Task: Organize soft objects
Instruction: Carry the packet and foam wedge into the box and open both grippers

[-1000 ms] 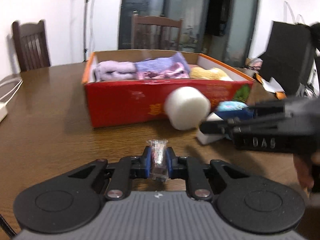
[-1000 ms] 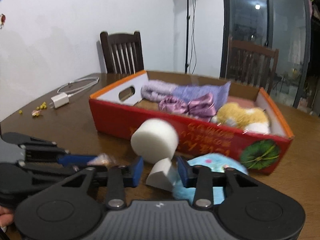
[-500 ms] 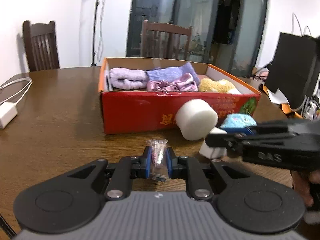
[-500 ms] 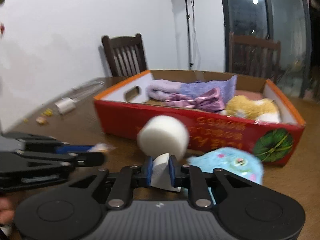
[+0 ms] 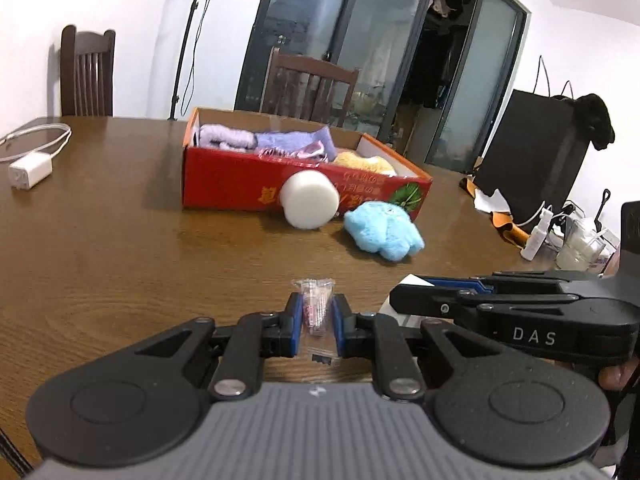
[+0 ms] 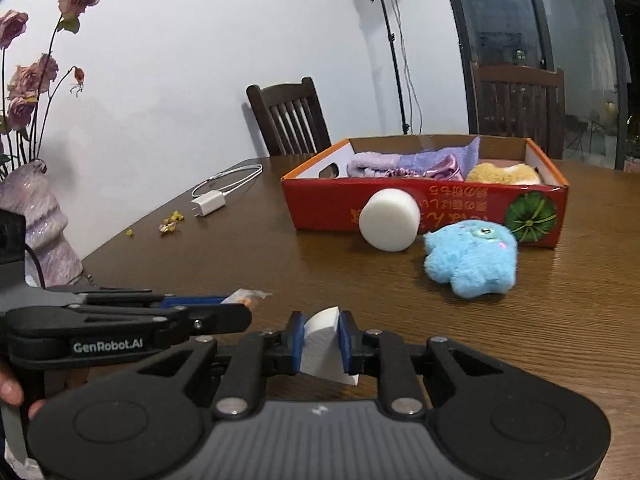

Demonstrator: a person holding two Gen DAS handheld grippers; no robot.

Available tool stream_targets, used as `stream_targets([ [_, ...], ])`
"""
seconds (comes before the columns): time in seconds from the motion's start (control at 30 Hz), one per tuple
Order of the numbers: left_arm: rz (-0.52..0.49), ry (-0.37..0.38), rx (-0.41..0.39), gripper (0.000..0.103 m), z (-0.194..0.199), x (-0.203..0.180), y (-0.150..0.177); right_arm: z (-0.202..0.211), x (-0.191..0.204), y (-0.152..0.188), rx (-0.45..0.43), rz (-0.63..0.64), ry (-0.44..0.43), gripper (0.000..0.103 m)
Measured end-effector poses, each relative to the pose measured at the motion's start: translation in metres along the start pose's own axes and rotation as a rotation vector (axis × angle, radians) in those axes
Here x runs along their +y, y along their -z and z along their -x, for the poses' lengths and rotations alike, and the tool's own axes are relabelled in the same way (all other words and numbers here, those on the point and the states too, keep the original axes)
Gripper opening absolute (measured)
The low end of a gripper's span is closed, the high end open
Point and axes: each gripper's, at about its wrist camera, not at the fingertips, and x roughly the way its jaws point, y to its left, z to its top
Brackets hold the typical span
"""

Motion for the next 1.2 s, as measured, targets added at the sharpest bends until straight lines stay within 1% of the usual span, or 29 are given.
stream_targets([
  [0.13,-0.006,0.021,-0.023,0.016,0.0,-0.003,-0.011,0.009,-0.003,-0.005,-0.03,-0.005,0.009,0.018],
  [0.17,-0.009,0.043,-0.029,0.016,-0.003,-0.002,-0.02,0.009,-0.004,-0.009,-0.039,-0.003,0.008,0.018],
  [0.23,-0.007,0.071,-0.066,0.016,-0.01,0.003,-0.041,0.008,-0.01,-0.024,-0.07,0.006,0.0,0.018],
  [0.3,-0.019,0.067,-0.094,0.016,-0.025,0.008,-0.07,0.006,-0.017,-0.044,-0.108,0.011,-0.006,0.018],
  [0.37,-0.032,0.069,-0.094,0.016,-0.045,0.013,-0.096,-0.006,-0.027,-0.071,-0.146,0.009,-0.009,0.019],
  [0.4,-0.019,0.079,-0.084,0.016,-0.059,0.019,-0.109,-0.018,-0.037,-0.087,-0.153,-0.011,-0.02,0.019],
  [0.47,0.012,0.084,-0.033,0.016,-0.091,0.03,-0.132,-0.042,-0.055,-0.11,-0.119,-0.081,-0.052,0.019],
  [0.5,0.02,0.071,-0.001,0.016,-0.11,0.036,-0.141,-0.059,-0.064,-0.121,-0.09,-0.115,-0.048,0.019],
  [0.6,0.022,0.016,0.061,0.016,-0.152,0.048,-0.157,-0.102,-0.085,-0.141,-0.045,-0.17,-0.018,0.019],
  [0.7,0.01,-0.009,0.107,0.017,-0.181,0.056,-0.161,-0.135,-0.1,-0.151,-0.011,-0.223,0.004,0.02],
  [0.8,0.011,-0.012,0.137,0.017,-0.195,0.06,-0.159,-0.159,-0.105,-0.153,0.025,-0.22,0.031,0.02],
  [0.9,0.031,-0.018,0.158,0.03,-0.202,0.065,-0.154,-0.177,-0.109,-0.15,0.08,-0.208,0.041,0.024],
  [0.93,0.037,-0.021,0.166,0.034,-0.203,0.067,-0.153,-0.182,-0.11,-0.148,0.096,-0.212,0.05,0.026],
  [1.0,0.048,-0.014,0.181,0.039,-0.205,0.071,-0.15,-0.186,-0.113,-0.144,0.115,-0.225,0.059,0.029],
  [1.07,0.04,-0.017,0.18,0.041,-0.204,0.071,-0.149,-0.186,-0.115,-0.142,0.116,-0.233,0.063,0.034],
  [1.13,0.036,-0.024,0.179,0.044,-0.203,0.068,-0.15,-0.186,-0.117,-0.14,0.117,-0.24,0.074,0.041],
  [1.2,0.032,-0.023,0.177,0.045,-0.199,0.066,-0.152,-0.182,-0.117,-0.141,0.113,-0.238,0.077,0.041],
])
